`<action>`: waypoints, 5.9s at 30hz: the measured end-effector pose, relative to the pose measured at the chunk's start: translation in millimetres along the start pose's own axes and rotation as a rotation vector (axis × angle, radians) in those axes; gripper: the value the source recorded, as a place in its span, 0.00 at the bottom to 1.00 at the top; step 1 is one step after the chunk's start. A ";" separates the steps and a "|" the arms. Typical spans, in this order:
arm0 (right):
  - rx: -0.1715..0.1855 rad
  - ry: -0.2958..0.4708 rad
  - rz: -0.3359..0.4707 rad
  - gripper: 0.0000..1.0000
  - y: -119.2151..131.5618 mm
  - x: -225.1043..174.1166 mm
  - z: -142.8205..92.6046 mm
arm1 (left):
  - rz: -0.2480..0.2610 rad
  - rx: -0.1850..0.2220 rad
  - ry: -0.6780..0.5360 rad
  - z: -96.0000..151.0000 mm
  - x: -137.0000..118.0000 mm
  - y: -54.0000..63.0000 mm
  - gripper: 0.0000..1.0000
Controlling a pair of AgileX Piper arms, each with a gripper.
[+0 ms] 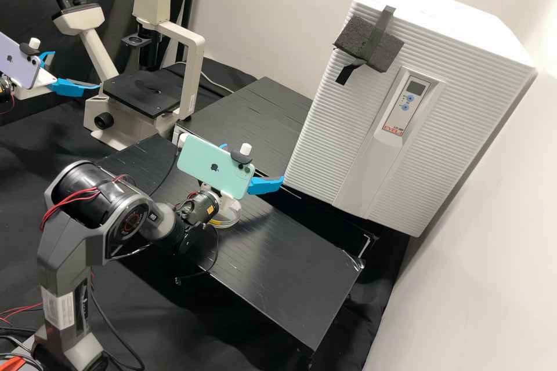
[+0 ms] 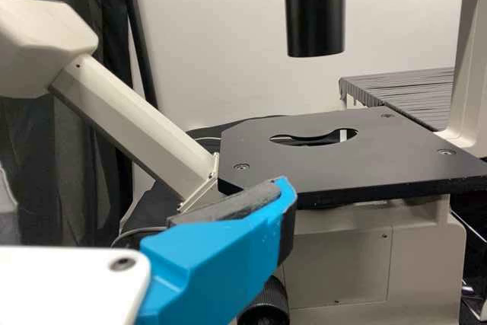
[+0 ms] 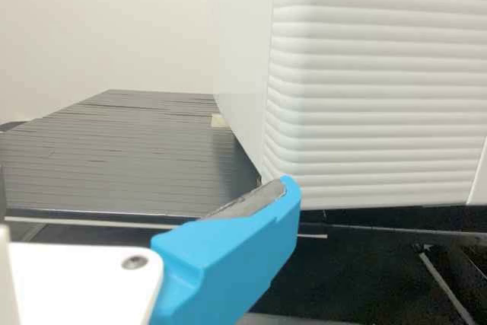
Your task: Open the petri dish lid.
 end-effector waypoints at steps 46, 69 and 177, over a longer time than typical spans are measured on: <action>-0.002 0.055 0.029 1.00 -10.3 -118.0 12.2 | 0.000 0.000 0.000 0.0 0.0 0.0 1.00; -0.011 0.040 -0.018 1.00 -22.2 -115.9 12.8 | 0.000 0.000 0.000 0.0 0.0 0.0 1.00; -0.076 0.012 0.005 1.00 -26.9 -96.3 10.5 | 0.000 0.000 0.000 0.0 0.0 0.0 1.00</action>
